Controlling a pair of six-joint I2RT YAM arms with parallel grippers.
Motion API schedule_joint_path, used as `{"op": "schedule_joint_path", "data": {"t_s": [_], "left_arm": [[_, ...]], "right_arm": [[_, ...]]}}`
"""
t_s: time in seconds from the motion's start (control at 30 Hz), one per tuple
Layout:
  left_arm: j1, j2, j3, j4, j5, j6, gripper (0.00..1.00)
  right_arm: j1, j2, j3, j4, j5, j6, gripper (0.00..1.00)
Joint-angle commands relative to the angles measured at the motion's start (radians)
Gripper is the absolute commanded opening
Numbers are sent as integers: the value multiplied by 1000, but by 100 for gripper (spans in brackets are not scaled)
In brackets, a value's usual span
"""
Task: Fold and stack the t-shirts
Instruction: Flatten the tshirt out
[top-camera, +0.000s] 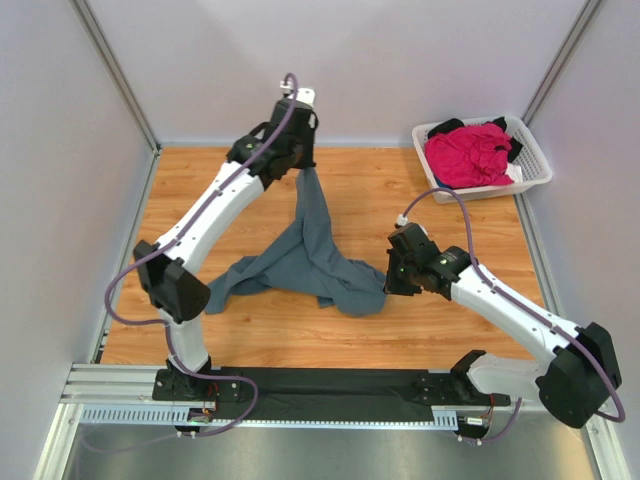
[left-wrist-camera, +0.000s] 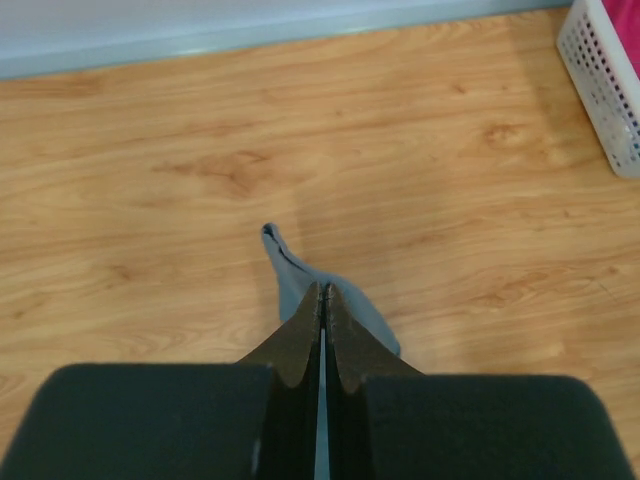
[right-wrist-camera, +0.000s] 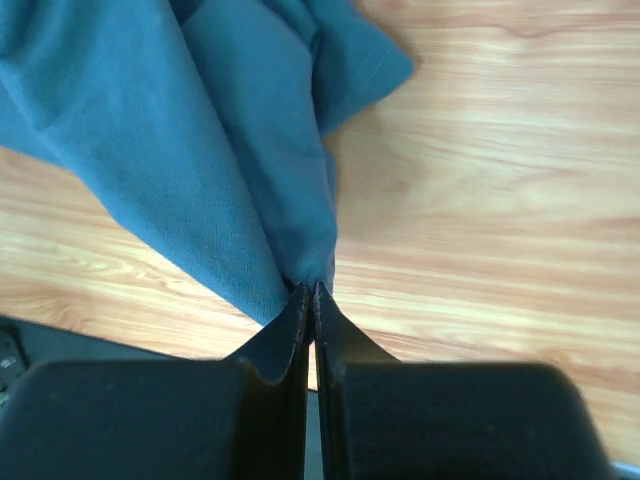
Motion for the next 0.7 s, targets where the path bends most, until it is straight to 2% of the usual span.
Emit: {"op": "schedule_joint_path", "data": {"t_s": [0.0, 0.07, 0.1, 0.13, 0.17, 0.2, 0.27, 0.3, 0.33, 0.37, 0.4, 0.43, 0.53, 0.57, 0.63, 0.67], "left_arm": [[-63, 83, 135, 79, -46, -70, 0], [-105, 153, 183, 87, -28, -102, 0], [-119, 218, 230, 104, -21, -107, 0], [-144, 251, 253, 112, -14, -113, 0], [-152, 283, 279, 133, 35, -128, 0], [-160, 338, 321, 142, 60, -141, 0], [-171, 407, 361, 156, 127, -154, 0], [-171, 420, 399, 152, 140, -159, 4], [-171, 429, 413, 152, 149, -150, 29], [-171, 420, 421, 144, 161, -133, 45], [-171, 406, 424, 136, 158, -94, 66], [-171, 387, 418, 124, 141, -76, 98], [-148, 261, 350, 61, 77, -9, 100], [-134, 171, 314, 19, 68, -12, 100], [-74, 63, 136, -17, 75, -51, 100], [-50, -54, 55, -32, 84, -73, 100]], "right_arm": [[-4, -86, 9, -121, 149, 27, 1], [-7, -134, 19, -205, 206, 24, 5], [-11, -149, 23, -231, 241, 27, 12], [-14, -176, 35, -273, 253, 27, 28], [-19, -190, 42, -290, 276, 29, 33], [-21, -206, 48, -304, 286, 32, 45], [-21, -241, 72, -327, 310, 33, 55], [-21, -250, 83, -331, 315, 30, 62], [-21, -264, 92, -328, 315, 15, 65], [-21, -269, 114, -321, 316, 6, 69], [-21, -276, 121, -305, 310, -8, 75], [-21, -275, 131, -261, 306, -48, 76], [-19, -235, 169, -171, 272, -109, 80], [-17, -218, 195, -147, 245, -122, 80], [-5, -157, 219, -86, 226, -139, 80], [2, -136, 232, -65, 209, -154, 80]]}}
